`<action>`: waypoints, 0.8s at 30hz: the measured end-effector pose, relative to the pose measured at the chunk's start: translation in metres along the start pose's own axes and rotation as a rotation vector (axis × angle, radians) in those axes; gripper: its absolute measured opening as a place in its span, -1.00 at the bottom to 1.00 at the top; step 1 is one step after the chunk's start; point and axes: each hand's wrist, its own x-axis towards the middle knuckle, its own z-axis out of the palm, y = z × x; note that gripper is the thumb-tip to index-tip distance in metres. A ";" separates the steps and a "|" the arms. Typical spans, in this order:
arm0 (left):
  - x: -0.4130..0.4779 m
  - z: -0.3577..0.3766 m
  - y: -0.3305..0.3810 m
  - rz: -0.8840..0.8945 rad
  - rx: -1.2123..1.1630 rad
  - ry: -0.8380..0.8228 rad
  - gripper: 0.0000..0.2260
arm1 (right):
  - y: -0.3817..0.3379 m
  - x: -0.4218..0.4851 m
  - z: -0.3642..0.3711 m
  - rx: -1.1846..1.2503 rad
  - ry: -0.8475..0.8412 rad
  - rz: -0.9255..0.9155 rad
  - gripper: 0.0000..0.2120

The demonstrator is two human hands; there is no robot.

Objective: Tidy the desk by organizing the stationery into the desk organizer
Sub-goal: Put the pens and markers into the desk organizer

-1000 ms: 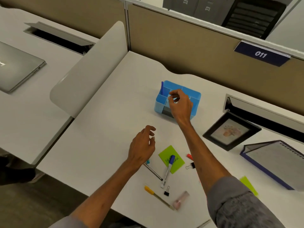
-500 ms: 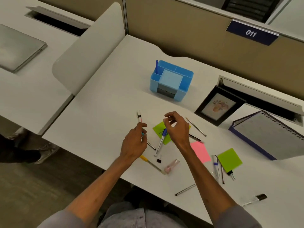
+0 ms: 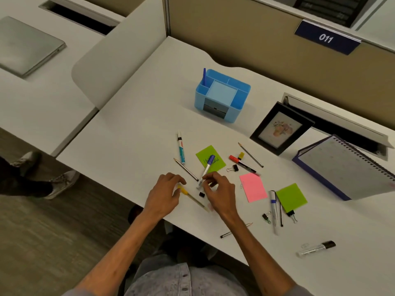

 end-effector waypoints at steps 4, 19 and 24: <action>-0.007 0.008 -0.003 0.006 0.045 -0.033 -0.71 | 0.010 -0.025 0.005 -0.220 -0.066 -0.071 -0.84; 0.003 0.014 -0.017 0.046 0.089 -0.088 -0.89 | 0.005 -0.032 0.026 -0.462 -0.195 -0.211 -0.86; 0.008 -0.003 -0.020 0.097 0.072 -0.136 -0.91 | 0.004 -0.029 0.031 -0.470 -0.193 -0.249 -0.88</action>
